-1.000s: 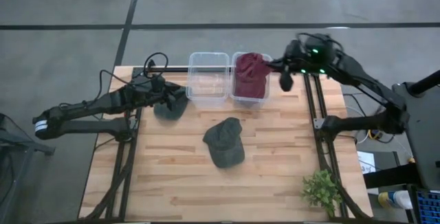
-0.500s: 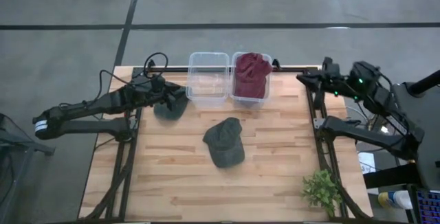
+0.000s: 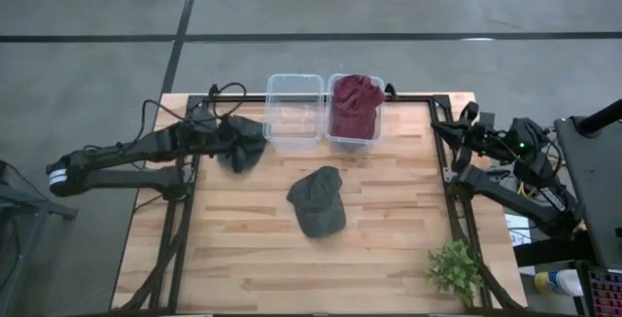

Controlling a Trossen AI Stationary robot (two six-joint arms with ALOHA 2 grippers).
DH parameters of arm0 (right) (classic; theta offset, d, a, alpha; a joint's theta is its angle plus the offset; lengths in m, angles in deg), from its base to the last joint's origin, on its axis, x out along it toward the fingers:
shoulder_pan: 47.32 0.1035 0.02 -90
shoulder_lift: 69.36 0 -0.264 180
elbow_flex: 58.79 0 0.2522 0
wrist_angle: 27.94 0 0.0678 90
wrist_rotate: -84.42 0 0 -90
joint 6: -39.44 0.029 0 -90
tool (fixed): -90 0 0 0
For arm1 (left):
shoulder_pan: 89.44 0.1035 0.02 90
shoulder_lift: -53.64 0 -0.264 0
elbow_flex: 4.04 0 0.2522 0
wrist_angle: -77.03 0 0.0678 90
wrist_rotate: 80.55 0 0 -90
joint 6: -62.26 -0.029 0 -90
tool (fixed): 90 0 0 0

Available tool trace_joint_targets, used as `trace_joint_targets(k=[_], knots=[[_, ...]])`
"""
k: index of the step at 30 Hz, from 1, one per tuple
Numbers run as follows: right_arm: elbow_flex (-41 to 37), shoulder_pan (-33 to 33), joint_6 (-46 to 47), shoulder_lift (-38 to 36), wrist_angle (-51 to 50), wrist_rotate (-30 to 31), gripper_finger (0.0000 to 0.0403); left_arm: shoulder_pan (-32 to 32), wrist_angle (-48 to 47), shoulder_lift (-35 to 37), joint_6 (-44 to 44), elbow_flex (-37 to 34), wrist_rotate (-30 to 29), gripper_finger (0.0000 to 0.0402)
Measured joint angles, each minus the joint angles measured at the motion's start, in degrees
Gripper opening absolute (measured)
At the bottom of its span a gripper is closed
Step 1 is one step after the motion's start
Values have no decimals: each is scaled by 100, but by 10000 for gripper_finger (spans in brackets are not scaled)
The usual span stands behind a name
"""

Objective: Pick & Place hat
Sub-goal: Put the top gray cap into the left transparent bin

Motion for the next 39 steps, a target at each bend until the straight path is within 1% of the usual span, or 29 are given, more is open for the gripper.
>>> trace_joint_targets(k=[4, 10, 13, 16, 20, 24, 25, 26, 28, 29, 30, 32, 35, 39], knots=[[-258, 0, 160, -314, 0, -14, 8, -204, -898, 8, 134, 0, 82, 200], [-414, 0, 480, -601, 5, -35, 8, -540, -2608, 22, 482, 187, 64, 200], [-415, 0, 572, -667, -4, -47, 8, -763, -3086, -14, 560, 272, 46, 200], [-372, 0, 576, -690, 8, -60, 8, -1017, -3446, -128, 558, 366, -115, 200], [-367, 0, 593, -666, -5, -60, 8, -1399, -3969, -424, 593, 406, -721, 200], [-371, 0, 684, -647, -15, -60, 8, -1870, -4062, -987, 650, 545, -1286, 200], [-371, 0, 700, -647, -11, -60, 8, -1991, -4099, -1154, 572, 596, -1536, 200], [-371, 0, 700, -648, -11, -60, 8, -2108, -4167, -1322, 487, 627, -1917, 200], [-371, 0, 702, -648, -12, -60, 8, -2231, -4486, -1652, 509, 636, -2818, 200], [-371, -1, 700, -647, -11, -60, 8, -2237, -4597, -1795, 672, 639, -3121, 200], [-371, 0, 700, -647, -11, -60, 8, -2233, -4643, -1916, 750, 667, -3234, 200], [-371, 0, 700, -647, -11, -60, 8, -2253, -4546, -2084, 716, 678, -3174, 200], [-371, 0, 690, -647, -11, -60, 8, -2301, -4417, -2282, 482, 648, -2721, 200], [-371, 0, 657, -647, -11, -60, 8, -2299, -4390, -2432, 449, 632, -2657, 200]])
